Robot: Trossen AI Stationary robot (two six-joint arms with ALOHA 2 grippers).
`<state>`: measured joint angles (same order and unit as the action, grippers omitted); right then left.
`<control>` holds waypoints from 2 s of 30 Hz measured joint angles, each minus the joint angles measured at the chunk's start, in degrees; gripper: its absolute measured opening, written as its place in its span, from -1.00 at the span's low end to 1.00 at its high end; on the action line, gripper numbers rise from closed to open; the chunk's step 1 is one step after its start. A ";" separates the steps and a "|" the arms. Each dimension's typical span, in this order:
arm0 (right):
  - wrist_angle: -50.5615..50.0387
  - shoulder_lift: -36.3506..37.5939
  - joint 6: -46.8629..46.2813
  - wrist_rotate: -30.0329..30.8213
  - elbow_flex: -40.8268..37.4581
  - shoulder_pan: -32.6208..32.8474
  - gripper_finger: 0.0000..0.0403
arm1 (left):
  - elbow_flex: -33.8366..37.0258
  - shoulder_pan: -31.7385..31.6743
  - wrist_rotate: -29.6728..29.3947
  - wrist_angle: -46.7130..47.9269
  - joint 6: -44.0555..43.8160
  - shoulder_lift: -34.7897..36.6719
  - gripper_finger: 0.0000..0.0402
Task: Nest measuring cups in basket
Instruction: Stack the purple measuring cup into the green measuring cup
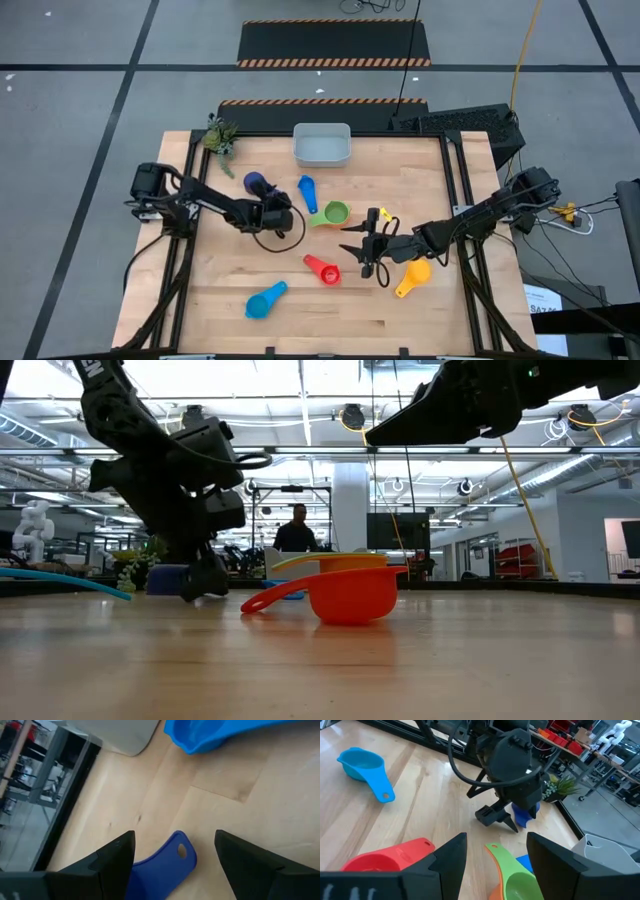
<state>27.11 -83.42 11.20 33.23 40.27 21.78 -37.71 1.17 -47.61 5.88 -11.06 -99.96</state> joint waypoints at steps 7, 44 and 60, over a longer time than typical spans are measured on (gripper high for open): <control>-0.01 0.00 -0.17 -0.02 0.00 0.00 0.00 | -0.92 -2.43 3.32 1.95 0.51 0.00 0.37; -0.02 0.00 -1.53 -0.04 0.00 0.04 0.00 | -2.27 -3.55 8.18 10.23 -2.85 -0.11 -0.93; -0.87 -0.02 -3.21 -0.02 -0.05 -0.09 0.00 | -9.58 3.33 7.81 17.29 -4.01 11.92 -0.97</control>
<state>26.24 -83.44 7.99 33.21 40.23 21.69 -47.29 4.50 -39.80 23.17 -15.07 -88.04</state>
